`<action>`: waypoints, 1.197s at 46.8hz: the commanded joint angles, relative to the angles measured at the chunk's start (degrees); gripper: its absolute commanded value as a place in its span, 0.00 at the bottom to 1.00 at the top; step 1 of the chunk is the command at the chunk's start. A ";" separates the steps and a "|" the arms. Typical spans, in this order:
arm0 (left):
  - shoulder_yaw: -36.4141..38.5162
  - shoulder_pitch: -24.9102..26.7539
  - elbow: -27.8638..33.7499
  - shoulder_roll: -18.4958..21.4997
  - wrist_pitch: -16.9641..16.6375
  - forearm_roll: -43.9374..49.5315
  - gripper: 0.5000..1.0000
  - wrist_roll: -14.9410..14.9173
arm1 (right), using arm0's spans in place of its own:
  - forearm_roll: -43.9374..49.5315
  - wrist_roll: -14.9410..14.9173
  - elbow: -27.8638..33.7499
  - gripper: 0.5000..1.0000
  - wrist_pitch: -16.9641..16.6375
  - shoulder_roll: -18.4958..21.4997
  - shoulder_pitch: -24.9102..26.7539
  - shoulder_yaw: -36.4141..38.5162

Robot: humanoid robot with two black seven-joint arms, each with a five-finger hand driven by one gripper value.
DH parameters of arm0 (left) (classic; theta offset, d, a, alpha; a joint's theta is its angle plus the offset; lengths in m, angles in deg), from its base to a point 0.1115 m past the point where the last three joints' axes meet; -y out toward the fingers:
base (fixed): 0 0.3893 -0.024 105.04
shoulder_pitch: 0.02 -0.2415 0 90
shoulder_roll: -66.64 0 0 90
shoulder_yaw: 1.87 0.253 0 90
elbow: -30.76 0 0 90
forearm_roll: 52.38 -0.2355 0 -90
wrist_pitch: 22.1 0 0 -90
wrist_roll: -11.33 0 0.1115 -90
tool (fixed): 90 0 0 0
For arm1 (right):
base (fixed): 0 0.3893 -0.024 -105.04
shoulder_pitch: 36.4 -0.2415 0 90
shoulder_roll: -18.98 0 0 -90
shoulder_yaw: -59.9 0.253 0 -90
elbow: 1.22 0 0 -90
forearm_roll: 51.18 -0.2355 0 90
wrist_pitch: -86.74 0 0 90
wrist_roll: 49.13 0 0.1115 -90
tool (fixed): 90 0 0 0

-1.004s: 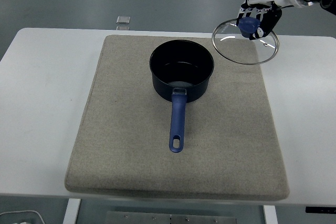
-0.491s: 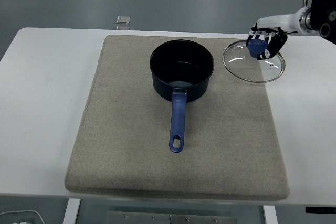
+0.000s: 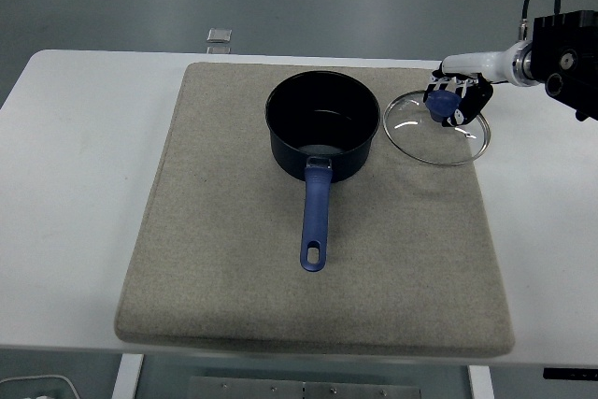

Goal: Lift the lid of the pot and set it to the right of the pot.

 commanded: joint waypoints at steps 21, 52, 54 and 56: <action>0.00 -0.08 0.02 0.00 0.00 0.00 1.00 0.03 | 0.00 -0.09 0.06 0.67 1.08 1.15 1.86 -0.15; 0.00 0.01 -0.07 0.00 0.00 0.00 1.00 0.03 | -5.09 -0.35 0.15 0.83 -6.04 -1.57 -1.75 11.71; 0.00 -0.08 0.02 0.00 0.00 0.00 1.00 -0.06 | -7.02 -0.35 0.50 0.83 -5.95 -1.92 -1.57 12.68; 0.00 0.01 0.02 0.00 0.00 0.00 1.00 0.03 | -9.21 -0.26 1.20 0.83 -5.69 -2.54 -1.13 13.29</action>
